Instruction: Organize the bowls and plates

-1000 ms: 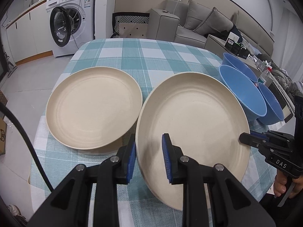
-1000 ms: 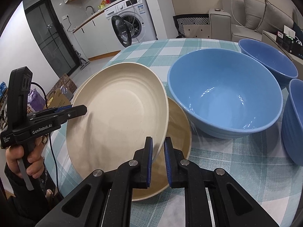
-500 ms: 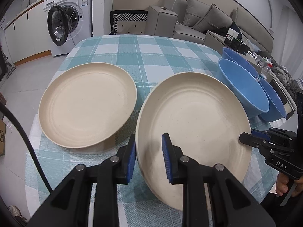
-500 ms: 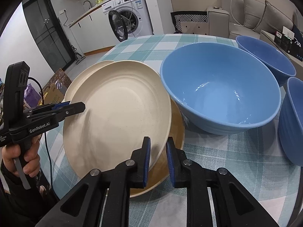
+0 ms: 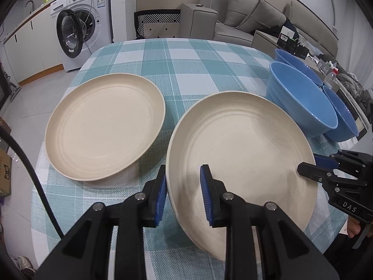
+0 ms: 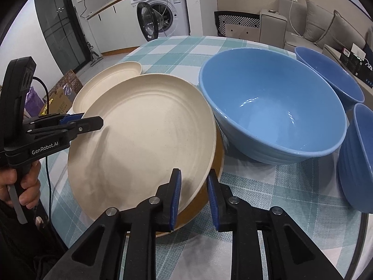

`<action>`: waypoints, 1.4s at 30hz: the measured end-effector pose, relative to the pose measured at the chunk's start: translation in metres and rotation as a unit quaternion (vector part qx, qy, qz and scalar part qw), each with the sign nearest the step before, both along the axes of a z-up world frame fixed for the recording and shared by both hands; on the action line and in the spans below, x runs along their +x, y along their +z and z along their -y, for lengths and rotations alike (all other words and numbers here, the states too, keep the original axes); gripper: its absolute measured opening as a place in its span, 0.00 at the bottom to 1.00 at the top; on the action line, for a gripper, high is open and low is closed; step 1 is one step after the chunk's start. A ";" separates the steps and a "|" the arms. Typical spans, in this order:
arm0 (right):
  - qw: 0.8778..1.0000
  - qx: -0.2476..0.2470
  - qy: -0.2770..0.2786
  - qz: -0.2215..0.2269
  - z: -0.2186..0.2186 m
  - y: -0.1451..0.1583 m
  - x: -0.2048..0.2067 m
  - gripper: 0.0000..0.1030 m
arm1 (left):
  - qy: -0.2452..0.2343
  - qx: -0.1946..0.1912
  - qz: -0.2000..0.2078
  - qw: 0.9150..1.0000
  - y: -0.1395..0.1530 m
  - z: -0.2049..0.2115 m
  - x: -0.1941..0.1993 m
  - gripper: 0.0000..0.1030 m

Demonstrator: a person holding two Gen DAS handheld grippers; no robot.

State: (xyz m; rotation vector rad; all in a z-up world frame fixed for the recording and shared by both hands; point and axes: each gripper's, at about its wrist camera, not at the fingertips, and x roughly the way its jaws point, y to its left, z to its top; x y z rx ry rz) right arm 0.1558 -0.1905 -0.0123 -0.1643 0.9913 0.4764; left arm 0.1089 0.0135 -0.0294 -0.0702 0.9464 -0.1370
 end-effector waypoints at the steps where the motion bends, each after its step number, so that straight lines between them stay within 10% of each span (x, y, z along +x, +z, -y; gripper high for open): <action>1: 1.000 -0.001 0.001 0.001 0.000 0.000 -0.001 0.22 | -0.001 0.003 0.000 1.000 0.000 0.001 0.000 0.25; 31: 0.999 -0.041 0.011 0.022 -0.004 -0.001 -0.010 0.39 | -0.036 0.074 -0.011 0.997 -0.006 0.025 -0.005 0.40; 42: 0.999 -0.026 0.016 0.037 -0.003 0.008 -0.012 0.76 | -0.033 0.037 0.003 0.999 0.011 0.007 -0.010 0.53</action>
